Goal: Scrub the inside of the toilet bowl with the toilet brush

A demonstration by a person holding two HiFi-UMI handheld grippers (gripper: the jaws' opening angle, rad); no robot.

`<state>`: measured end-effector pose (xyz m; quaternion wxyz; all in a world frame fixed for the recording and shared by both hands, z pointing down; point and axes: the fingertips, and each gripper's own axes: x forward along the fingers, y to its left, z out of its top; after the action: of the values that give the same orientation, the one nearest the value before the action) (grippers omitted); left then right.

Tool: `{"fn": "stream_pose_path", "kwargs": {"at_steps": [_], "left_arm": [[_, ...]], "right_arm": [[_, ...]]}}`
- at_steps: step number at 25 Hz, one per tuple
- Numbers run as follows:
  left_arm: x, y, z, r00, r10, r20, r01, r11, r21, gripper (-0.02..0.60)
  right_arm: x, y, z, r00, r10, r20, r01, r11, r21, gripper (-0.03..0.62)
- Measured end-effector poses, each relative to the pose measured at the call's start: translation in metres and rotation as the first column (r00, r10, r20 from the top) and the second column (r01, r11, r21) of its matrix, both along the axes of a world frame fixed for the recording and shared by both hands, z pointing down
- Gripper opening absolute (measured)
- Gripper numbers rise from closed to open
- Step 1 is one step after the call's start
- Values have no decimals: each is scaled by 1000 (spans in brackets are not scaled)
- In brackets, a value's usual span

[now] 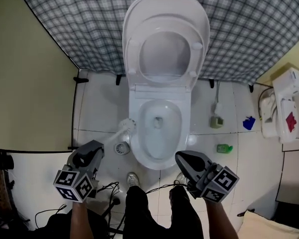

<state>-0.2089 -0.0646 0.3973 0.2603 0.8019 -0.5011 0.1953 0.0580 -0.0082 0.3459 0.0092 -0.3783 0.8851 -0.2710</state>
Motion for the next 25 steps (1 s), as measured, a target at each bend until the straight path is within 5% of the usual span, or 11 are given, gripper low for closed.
{"fn": "stream_pose_path", "kwargs": {"at_steps": [6,12,18,25], "left_arm": [[96,-16,41,987,139,-85,-143,989,-41,227],[171,-27,120,975,220,-41,-223,968,-114,227],[215,-43,182,970,244,-27,-245,958,-147,227],[248,-79,199,971,221,-88,-229,968,-102,227]], "right_arm": [[38,1,8,997,76,-15,-76,997,-20,0],[59,8,27,995,99,-28,-100,993,-54,0],[69,7,46,994,103,-32,-105,991,-77,0],[82,-1,51,993,106,-43,-109,991,-82,0]]}}
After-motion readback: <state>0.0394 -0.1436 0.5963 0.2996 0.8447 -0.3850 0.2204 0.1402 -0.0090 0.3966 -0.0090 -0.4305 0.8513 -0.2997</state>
